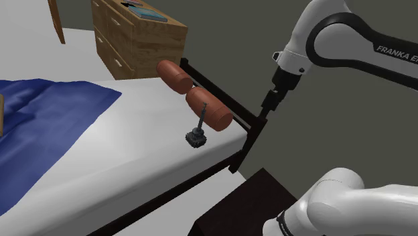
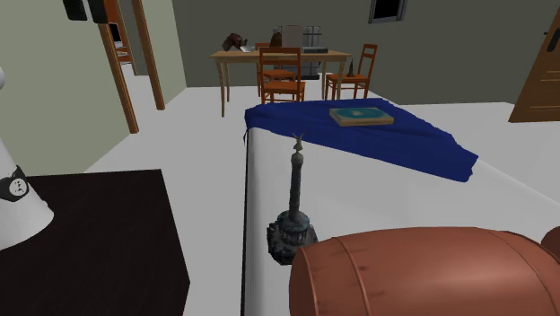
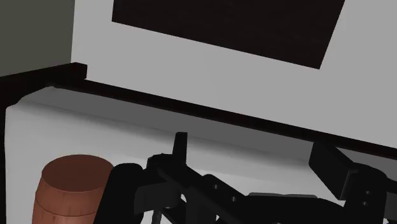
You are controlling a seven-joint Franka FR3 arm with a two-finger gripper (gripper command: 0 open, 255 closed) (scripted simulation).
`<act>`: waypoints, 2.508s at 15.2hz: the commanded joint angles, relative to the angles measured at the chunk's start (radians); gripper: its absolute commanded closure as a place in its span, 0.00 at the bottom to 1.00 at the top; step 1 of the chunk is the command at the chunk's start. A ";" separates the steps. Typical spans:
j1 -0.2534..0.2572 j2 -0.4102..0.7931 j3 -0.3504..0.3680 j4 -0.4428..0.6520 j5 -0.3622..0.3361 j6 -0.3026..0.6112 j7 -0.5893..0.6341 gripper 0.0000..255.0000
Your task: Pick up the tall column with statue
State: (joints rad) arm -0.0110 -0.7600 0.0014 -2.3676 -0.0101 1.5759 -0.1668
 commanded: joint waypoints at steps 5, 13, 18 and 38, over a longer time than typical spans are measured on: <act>-0.006 0.119 0.000 0.005 -0.015 0.134 0.000 0.00; -0.018 0.388 0.001 0.082 -0.048 0.365 0.009 0.00; -0.027 0.567 0.000 0.176 -0.071 0.475 0.019 0.00; -0.036 1.065 -0.013 0.514 -0.135 0.696 0.056 0.00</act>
State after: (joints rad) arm -0.0464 0.3005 -0.0111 -1.8456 -0.1445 2.2586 -0.1121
